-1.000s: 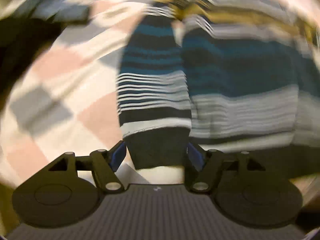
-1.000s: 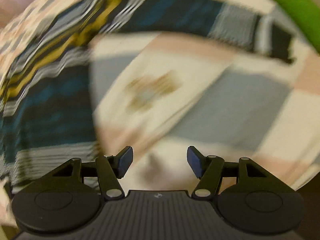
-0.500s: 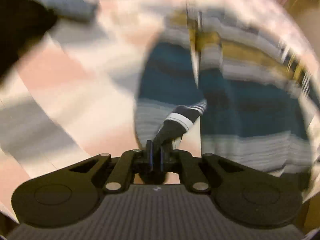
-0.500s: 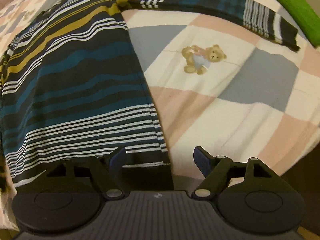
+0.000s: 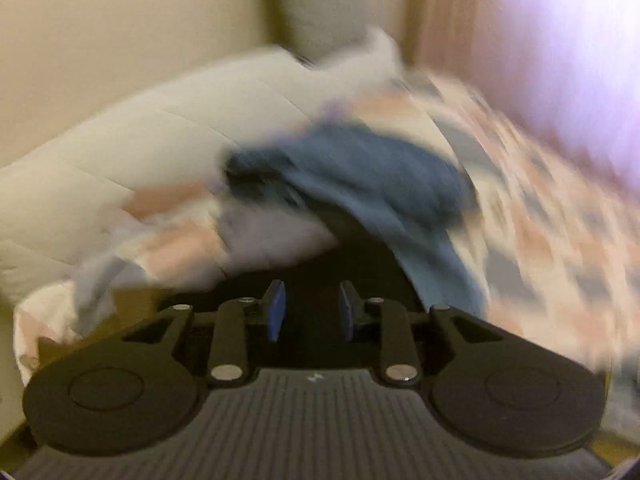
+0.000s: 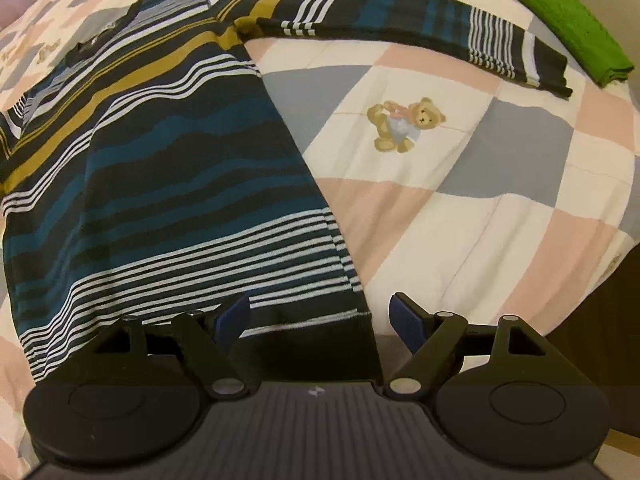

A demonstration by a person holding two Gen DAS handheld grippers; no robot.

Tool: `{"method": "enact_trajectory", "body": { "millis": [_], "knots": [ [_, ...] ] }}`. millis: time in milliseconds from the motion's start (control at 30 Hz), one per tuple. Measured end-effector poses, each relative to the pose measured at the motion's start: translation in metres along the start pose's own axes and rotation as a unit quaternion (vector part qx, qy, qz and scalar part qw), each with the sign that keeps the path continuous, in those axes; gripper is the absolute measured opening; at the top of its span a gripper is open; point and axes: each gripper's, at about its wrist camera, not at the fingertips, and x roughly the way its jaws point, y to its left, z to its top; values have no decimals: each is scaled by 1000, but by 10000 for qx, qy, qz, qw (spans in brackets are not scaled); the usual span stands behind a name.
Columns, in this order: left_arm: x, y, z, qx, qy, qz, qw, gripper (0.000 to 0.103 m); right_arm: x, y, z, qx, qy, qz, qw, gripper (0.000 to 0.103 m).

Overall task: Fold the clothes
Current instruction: 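Grasp the sweater hem with both grippers and pull it straight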

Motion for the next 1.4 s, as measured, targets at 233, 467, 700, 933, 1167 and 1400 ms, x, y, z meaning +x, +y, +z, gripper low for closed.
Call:
{"method": "enact_trajectory", "body": {
  "millis": [233,467,700,933,1167,1400],
  "knots": [
    [-23,-139,-240,823,2619,-2585,9262,28,-3,-36,-14,570,-104,257,9980,81],
    [-61,-223,-380,1388,3496,-3355,8637,56,5,-79,-29,973,23,1103,9891,81],
    [-51,-228,-422,702,3719,-2988,8760,11,48,-108,-44,1606,320,1900,9680,81],
    [-104,-213,-366,876,3023,-3073,8981,0,55,-89,-34,1442,672,2482,9555,8],
    [-149,-162,-345,1486,2302,-2255,9349,0,-65,-117,5,204,-305,2679,9627,3],
    [-148,-212,-415,3002,2233,-1771,9103,11,19,-102,-25,-542,547,1101,9909,22]
  ]
}}
